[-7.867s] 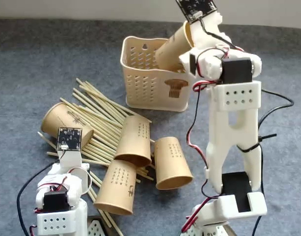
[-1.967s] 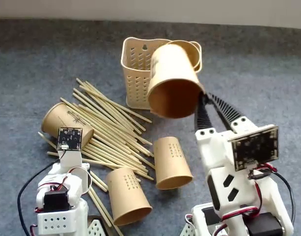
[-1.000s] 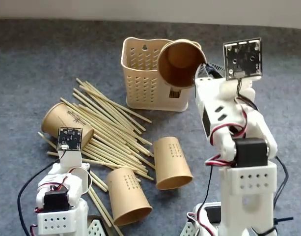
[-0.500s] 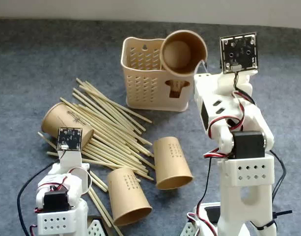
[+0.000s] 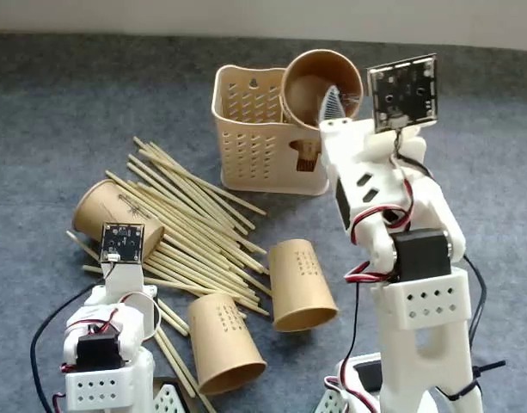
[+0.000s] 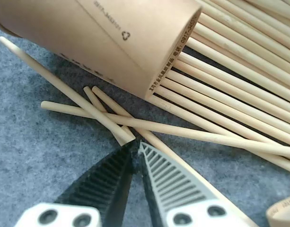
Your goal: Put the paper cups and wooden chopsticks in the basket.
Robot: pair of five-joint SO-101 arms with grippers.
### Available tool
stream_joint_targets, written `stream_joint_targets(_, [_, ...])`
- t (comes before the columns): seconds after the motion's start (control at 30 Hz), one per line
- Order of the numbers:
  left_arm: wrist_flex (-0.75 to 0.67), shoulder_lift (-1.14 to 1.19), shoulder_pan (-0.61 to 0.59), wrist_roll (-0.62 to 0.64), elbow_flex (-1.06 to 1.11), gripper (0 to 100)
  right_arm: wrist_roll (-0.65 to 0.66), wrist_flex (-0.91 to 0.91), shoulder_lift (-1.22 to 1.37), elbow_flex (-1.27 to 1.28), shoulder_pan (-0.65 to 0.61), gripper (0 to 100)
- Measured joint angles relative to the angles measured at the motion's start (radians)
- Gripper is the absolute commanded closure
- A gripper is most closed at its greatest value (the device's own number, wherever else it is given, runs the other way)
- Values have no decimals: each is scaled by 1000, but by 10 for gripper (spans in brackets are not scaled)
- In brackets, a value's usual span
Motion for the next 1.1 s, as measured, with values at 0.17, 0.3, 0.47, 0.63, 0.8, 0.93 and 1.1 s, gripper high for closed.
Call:
stream_joint_targets(0.17, [0,0,0,0,0,994,0,-12,98,0,-35,828])
stream_joint_targets(0.3, [0,0,0,0,0,994,0,-114,219,0,-35,828])
stream_joint_targets(0.47, [0,0,0,0,0,994,0,-233,308,0,-40,828])
stream_joint_targets(0.63, [0,0,0,0,0,994,0,-292,338,0,-40,828])
stream_joint_targets(0.8, [0,0,0,0,0,994,0,-298,310,0,-40,828])
stream_joint_targets(0.93, [0,0,0,0,0,994,0,-298,219,0,-40,828])
stream_joint_targets(1.1, [0,0,0,0,0,994,0,-298,144,0,-40,828])
